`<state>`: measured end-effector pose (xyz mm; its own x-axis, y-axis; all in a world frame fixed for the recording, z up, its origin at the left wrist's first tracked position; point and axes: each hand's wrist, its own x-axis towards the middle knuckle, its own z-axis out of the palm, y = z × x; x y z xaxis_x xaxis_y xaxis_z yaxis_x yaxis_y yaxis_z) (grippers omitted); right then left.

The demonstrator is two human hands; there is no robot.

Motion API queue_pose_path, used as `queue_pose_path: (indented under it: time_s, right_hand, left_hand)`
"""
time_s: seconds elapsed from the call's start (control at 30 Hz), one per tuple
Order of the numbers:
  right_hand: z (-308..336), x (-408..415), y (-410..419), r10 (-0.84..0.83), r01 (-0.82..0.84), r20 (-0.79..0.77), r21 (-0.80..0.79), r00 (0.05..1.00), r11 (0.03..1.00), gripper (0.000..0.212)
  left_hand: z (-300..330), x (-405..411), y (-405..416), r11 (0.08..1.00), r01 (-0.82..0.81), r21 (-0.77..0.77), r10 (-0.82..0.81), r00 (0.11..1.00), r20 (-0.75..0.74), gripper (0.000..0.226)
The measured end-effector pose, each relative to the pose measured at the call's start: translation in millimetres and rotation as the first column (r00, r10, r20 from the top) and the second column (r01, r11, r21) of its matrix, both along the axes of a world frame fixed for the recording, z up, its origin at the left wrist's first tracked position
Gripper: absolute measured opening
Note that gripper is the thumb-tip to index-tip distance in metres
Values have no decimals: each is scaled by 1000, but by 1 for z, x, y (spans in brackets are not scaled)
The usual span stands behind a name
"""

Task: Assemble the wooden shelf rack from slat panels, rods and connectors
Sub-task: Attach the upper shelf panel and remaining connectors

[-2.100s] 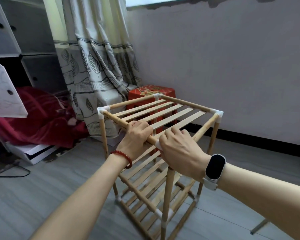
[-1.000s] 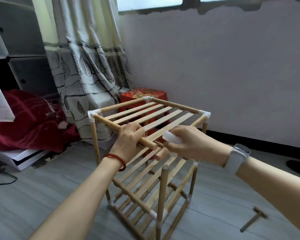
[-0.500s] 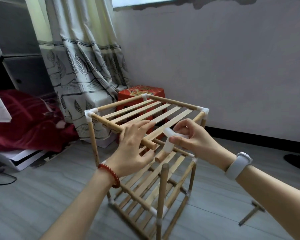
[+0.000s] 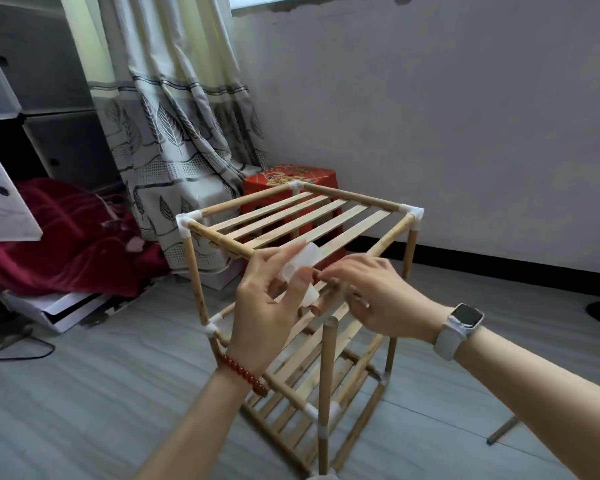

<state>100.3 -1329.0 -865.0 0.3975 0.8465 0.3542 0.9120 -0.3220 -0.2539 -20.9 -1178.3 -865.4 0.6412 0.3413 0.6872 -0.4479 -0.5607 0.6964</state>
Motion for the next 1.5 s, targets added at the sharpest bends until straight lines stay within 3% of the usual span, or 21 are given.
queue_pose_path:
  time_s: [0.03,0.1,0.23,0.4,0.6,0.8,0.97,1.13,1.5]
  right_hand:
    - [-3,0,3,17,-5,89,-135,996,991,41]
    - [-1,0,9,48,-13,141,-238,989,971,27]
    - [16,9,7,18,-6,115,-109,993,994,26]
    - [20,8,4,-1,10,89,-102,996,995,32]
    - [14,10,-3,-29,28,60,23,998,999,21]
    - [16,14,-9,-13,11,28,77,1000,997,23]
    - [18,14,-15,12,6,-90,197,996,980,23]
    - [25,14,-16,-24,39,-106,141,994,989,23]
    - [35,17,-24,4,6,-70,137,998,990,19]
  left_hand:
    - [-3,-3,-3,1000,-5,16,5,1000,5,31]
    - [-10,-4,-11,994,-17,112,16,1000,9,35]
    - [-25,1,-20,962,-53,267,26,994,104,36]
    - [-39,12,-28,951,-83,299,31,984,174,30]
    - [-46,19,-25,898,-124,422,11,965,261,24]
    - [-41,23,-30,878,-163,451,36,960,277,28]
    - [-41,28,-48,911,-200,360,91,951,296,27]
    - [-43,33,-51,884,-283,371,150,925,349,25]
    - [-39,28,-52,903,-289,318,229,950,212,24]
